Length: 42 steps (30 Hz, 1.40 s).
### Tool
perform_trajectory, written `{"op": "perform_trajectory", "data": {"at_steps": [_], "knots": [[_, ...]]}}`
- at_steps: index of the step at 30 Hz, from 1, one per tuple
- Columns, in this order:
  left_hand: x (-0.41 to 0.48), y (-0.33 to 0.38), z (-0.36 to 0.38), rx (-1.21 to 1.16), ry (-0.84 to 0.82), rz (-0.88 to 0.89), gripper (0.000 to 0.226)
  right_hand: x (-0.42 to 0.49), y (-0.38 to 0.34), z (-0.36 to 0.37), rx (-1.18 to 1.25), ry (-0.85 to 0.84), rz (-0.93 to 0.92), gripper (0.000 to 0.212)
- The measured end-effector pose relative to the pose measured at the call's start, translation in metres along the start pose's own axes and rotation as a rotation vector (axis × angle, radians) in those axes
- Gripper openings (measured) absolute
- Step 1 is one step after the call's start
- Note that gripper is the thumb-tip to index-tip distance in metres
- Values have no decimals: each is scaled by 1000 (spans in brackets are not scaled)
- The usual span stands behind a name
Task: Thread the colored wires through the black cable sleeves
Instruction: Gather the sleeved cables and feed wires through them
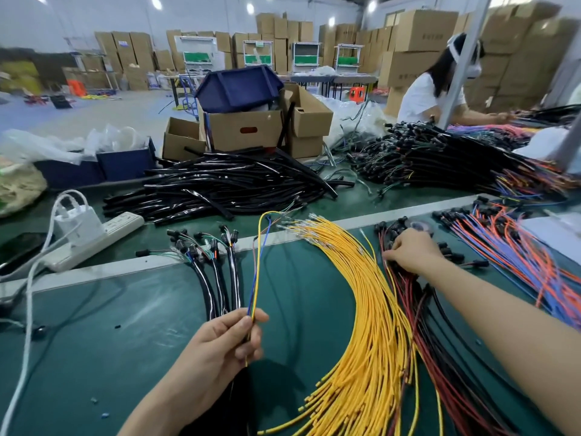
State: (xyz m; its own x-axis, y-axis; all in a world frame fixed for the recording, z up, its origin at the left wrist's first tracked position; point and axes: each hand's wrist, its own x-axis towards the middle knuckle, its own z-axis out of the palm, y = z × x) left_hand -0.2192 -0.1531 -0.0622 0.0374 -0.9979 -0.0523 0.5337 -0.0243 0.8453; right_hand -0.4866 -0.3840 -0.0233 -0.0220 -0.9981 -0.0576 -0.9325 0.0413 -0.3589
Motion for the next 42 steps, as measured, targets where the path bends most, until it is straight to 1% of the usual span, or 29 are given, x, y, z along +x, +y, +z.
{"op": "perform_trajectory", "data": {"at_steps": [3,5,8,9,12,14,18,20,23,24,28,30,33,34,35,37,38,40,42], "knots": [[0,-1,1,1,5,-4,23,-1,-8,6,-82,18,36,47],[0,0,0,-3,8,-5,23,0,-10,5,-81,-22,36,46],[1,1,0,3,4,-8,24,3,-10,-4,-40,-127,61,41],[1,1,0,6,2,-8,24,3,-9,-6,-1,-156,74,37],[0,1,0,8,-2,-11,25,4,-7,-12,189,-191,115,17],[0,1,0,-1,1,-15,24,2,-9,-16,282,-212,134,11],[1,1,0,-17,17,-26,22,1,-18,-28,473,-292,131,14],[2,2,-1,-23,23,-30,21,1,-23,-37,579,-295,105,15],[3,2,-2,-26,25,-29,21,0,-29,-52,814,-300,52,11],[3,2,-2,-23,23,-24,21,-1,-29,-56,836,-315,40,11],[3,0,-1,-13,19,-6,21,-12,-27,-56,590,-401,6,15],[3,-1,-1,-12,23,-10,21,-16,-30,-50,666,-393,-16,18],[3,-1,0,-16,35,-6,21,-15,-42,-42,879,-291,-71,23],[2,0,1,-17,38,-4,21,-14,-47,-39,899,-262,-94,27],[1,0,1,-21,41,-5,21,-12,-50,-35,842,-236,-118,32],[0,0,1,-38,49,-14,20,-8,-50,-32,551,-184,-147,37],[0,0,1,-44,57,-18,20,-5,-46,-31,405,-143,-141,33],[0,-1,1,-61,77,-13,23,1,-33,-29,217,-86,-91,22],[2,-2,1,-96,108,-11,26,4,-21,-23,97,-107,-30,19]]}}
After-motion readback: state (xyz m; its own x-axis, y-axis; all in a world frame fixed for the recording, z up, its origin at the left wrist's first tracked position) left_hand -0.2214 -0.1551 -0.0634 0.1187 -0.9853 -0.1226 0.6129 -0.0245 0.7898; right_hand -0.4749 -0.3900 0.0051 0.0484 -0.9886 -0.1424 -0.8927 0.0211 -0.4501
